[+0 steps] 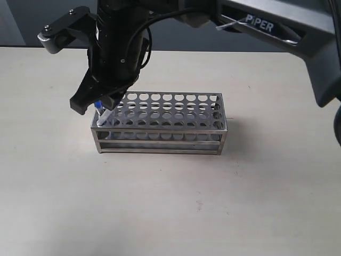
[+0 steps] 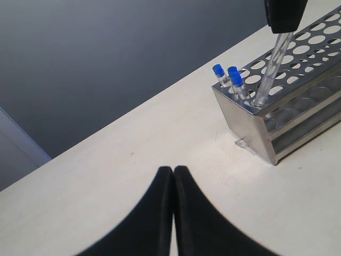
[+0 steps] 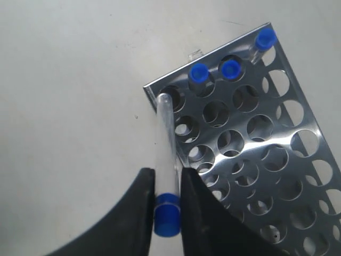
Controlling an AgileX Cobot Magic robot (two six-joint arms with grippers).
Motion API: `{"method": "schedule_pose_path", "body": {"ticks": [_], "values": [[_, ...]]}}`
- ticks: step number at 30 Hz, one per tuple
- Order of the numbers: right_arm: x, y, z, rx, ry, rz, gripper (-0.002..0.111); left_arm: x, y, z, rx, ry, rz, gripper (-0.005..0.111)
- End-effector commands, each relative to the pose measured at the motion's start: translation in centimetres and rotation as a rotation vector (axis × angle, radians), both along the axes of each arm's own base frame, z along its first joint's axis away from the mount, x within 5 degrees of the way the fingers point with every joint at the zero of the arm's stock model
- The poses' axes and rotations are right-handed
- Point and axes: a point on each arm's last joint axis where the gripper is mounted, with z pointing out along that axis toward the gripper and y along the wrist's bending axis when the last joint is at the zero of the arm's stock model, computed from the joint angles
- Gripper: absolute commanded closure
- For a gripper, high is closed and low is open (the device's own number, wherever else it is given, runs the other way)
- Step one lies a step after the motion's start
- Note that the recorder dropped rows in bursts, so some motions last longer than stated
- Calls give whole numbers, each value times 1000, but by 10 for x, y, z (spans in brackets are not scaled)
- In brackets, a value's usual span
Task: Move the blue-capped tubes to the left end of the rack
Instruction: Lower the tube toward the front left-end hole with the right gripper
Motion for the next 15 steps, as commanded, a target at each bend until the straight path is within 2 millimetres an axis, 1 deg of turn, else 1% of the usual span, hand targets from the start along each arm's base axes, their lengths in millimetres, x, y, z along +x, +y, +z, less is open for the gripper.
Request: {"method": "schedule_pose_path", "body": {"ticks": [1,15], "values": [[-2,1,-1,8,13,18,109,0,-1,2,-5,-9,-7,106],[1,-1,-1,-14,-21,28,109,0,-1,2,-5,-9,-7,106]]}}
